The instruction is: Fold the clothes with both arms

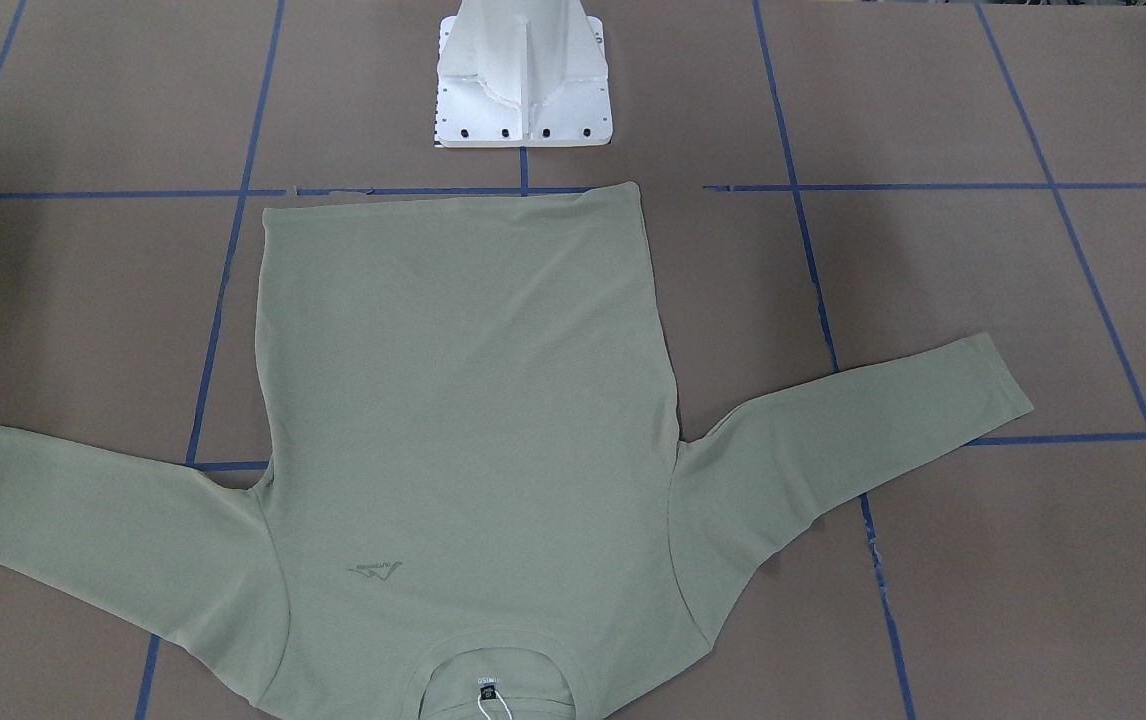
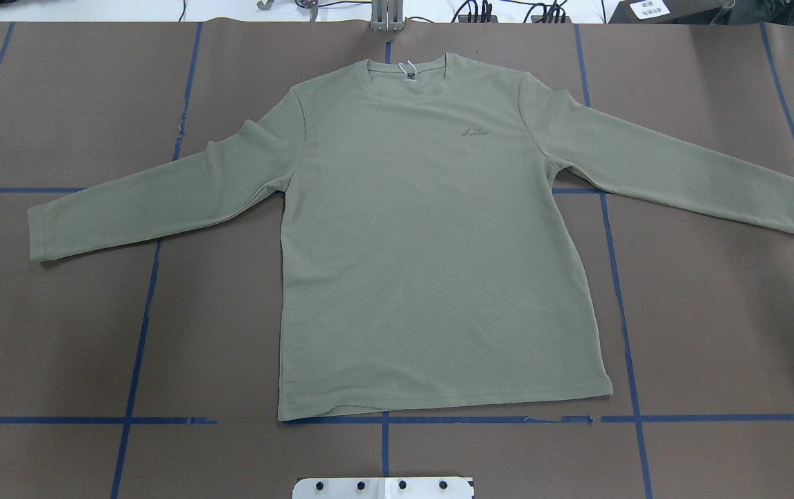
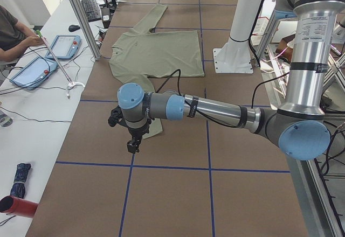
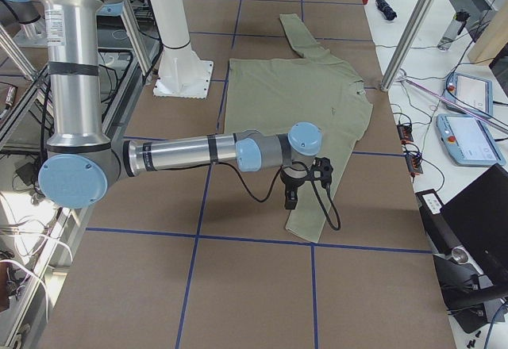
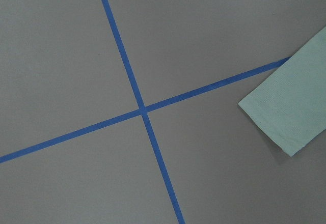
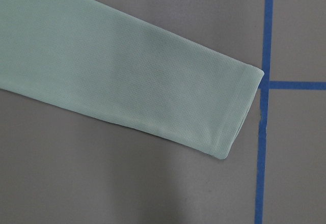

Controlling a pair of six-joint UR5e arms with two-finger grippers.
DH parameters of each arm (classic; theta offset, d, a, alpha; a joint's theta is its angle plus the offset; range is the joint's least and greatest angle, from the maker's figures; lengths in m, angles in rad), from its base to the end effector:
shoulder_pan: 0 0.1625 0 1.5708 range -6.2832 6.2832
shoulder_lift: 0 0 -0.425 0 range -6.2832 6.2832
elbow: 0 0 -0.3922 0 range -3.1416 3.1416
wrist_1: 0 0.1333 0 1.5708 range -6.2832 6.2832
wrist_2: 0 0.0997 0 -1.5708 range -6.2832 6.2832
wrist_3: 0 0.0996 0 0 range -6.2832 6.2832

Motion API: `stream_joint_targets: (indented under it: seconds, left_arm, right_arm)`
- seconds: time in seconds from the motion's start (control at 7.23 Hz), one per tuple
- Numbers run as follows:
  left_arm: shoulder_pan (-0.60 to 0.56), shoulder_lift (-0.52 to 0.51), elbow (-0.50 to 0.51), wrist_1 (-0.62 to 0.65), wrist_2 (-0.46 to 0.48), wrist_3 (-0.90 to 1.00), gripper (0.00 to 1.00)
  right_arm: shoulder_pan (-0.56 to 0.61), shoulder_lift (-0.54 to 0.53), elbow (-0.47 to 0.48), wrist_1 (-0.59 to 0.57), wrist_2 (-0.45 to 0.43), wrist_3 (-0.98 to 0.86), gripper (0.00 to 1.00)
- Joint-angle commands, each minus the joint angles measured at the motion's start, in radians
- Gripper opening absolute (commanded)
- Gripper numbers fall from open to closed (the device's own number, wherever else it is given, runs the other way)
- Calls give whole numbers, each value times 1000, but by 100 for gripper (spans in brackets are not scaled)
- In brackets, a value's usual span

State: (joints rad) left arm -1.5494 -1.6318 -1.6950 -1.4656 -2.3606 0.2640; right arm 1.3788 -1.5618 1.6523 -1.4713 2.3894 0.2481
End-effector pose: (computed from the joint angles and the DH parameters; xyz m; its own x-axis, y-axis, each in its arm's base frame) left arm -0.0515 -0.5176 0.5764 0.6727 0.3294 -0.6626 -0.2039 0.9433 0.2619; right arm -0.0369 -0.5075 0.6000 0.6707 -0.0209 0.7415 0.0234 0.9997 0.0070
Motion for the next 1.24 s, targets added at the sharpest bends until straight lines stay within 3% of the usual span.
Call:
stream_joint_targets:
  seconds: [0.0,0.41,0.97,1.11]
  left_arm:
    - [0,0,2,-2,-2,0,100]
    - [0,0,-2,-2,-2,0,100]
    - [2,-2,2,-2,-2,0,100]
    - [2,-5,2,-2,-2,0,100]
  right_arm:
    - [-7,73,-186,118,-2,8,99]
    - [-12,216,-477,268,-25,17,91]
    - [-46,302,-653,289,-51,34,87]
    - [-44,302,-660,292,-50,71,83]
